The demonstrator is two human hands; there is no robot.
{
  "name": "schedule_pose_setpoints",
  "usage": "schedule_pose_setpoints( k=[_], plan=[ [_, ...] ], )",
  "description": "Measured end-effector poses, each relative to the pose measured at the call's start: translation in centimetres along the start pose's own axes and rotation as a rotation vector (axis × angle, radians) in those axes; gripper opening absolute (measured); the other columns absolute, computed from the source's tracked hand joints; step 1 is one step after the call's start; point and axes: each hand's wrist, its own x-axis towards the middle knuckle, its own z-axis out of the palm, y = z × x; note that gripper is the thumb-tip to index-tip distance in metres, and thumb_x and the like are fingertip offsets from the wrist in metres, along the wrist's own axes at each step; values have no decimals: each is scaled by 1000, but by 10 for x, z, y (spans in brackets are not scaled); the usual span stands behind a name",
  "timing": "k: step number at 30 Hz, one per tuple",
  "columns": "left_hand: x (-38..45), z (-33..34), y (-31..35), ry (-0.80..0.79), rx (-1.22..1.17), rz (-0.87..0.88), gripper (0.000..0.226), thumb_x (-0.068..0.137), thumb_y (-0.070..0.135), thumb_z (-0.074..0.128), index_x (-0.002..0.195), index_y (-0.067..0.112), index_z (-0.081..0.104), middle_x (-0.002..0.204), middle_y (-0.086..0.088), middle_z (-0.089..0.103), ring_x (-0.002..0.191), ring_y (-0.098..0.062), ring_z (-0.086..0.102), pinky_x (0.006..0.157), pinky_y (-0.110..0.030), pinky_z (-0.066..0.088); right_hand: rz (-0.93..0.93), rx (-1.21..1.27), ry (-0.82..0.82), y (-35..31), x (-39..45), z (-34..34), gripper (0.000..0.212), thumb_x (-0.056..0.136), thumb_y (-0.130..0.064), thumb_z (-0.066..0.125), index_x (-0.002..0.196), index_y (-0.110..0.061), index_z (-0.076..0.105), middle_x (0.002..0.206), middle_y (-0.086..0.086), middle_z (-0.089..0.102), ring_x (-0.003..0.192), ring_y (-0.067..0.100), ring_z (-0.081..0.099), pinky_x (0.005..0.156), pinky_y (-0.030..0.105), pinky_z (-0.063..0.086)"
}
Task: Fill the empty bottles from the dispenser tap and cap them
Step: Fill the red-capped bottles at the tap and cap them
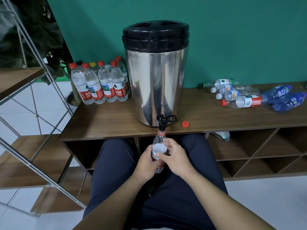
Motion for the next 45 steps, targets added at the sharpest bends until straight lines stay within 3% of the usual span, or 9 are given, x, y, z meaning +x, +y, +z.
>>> schedule_pose_setpoints(
  k=[6, 9, 13, 23, 45],
  plan=[
    [-1, 2, 1, 10, 21, 0, 46, 93, -2, 80, 128, 25, 67, 114, 7, 78, 102, 0, 74, 87, -15, 54, 16, -33, -11, 6, -1, 4, 69, 83, -33, 92, 146, -29, 64, 127, -15, 78, 116, 3, 76, 106, 38, 62],
    [-1, 1, 0, 8, 18, 10, 46, 94, -1, 80, 129, 26, 67, 114, 9, 79, 103, -1, 74, 88, -15, 55, 20, -40, -5, 10, 1, 5, 75, 80, -40, 91, 149, -30, 63, 129, -16, 78, 117, 2, 75, 107, 37, 61],
    [-1, 1, -2, -4, 7, 7, 46, 95, 2, 80, 130, 29, 67, 114, 16, 79, 106, -4, 75, 90, -18, 57, 20, -52, -6, 10, 1, 5, 73, 85, -34, 91, 152, -29, 61, 131, -16, 76, 119, 1, 74, 108, 36, 61],
    [0, 1, -4, -7, 1, 22, 49, 95, 2, 80, 135, 28, 67, 117, 13, 79, 109, -7, 76, 92, -20, 57, 12, -63, 2, 12, 0, 6, 71, 91, -26, 90, 155, -29, 59, 134, -17, 74, 121, 0, 72, 109, 33, 60],
    [-2, 1, -2, -18, -13, 15, 48, 96, 5, 79, 135, 30, 67, 117, 12, 79, 109, -7, 76, 92, -21, 58, 2, -78, -4, 15, 0, 6, 67, 92, -31, 88, 153, -32, 59, 131, -16, 75, 119, 1, 72, 108, 34, 60]
  ],
)
